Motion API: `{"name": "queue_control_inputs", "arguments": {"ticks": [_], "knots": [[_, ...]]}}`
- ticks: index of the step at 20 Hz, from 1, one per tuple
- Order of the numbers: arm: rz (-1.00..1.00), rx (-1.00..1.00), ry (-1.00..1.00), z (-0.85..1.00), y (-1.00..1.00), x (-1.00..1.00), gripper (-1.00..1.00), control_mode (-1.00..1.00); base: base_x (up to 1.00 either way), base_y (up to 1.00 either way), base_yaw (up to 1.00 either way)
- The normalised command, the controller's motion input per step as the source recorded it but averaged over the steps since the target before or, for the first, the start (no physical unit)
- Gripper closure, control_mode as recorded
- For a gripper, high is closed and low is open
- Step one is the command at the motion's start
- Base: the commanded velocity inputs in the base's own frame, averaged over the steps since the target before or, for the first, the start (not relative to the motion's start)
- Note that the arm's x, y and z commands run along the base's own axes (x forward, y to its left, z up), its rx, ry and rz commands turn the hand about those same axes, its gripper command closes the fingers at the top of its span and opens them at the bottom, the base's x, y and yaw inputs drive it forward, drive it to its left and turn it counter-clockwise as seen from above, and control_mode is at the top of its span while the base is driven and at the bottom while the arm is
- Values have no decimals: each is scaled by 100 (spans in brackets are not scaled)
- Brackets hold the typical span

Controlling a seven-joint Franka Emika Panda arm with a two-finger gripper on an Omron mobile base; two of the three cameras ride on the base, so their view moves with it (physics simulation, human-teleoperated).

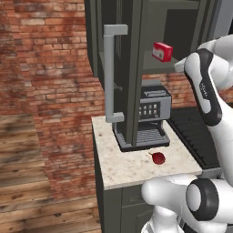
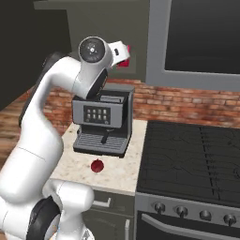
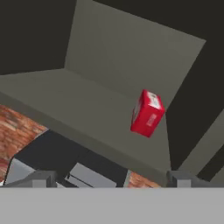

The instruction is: Pick the pear, boxed food from the counter and place them in the cabinet. Then close the cabinet.

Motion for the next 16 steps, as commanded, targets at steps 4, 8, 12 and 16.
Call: {"name": "queue_control_inputs", "arguments": {"ticks": [4, 8, 12, 16], "knots": [[0, 4, 15, -34, -3, -100, -100, -100, 0, 0, 0], [-2, 4, 40, -82, 0, -89, -100, -100, 0, 0, 0], [-3, 3, 40, -100, 0, -78, -100, -100, 0, 0, 0], [-6, 5, 38, -100, 5, -66, -100, -100, 0, 0, 0]]}}
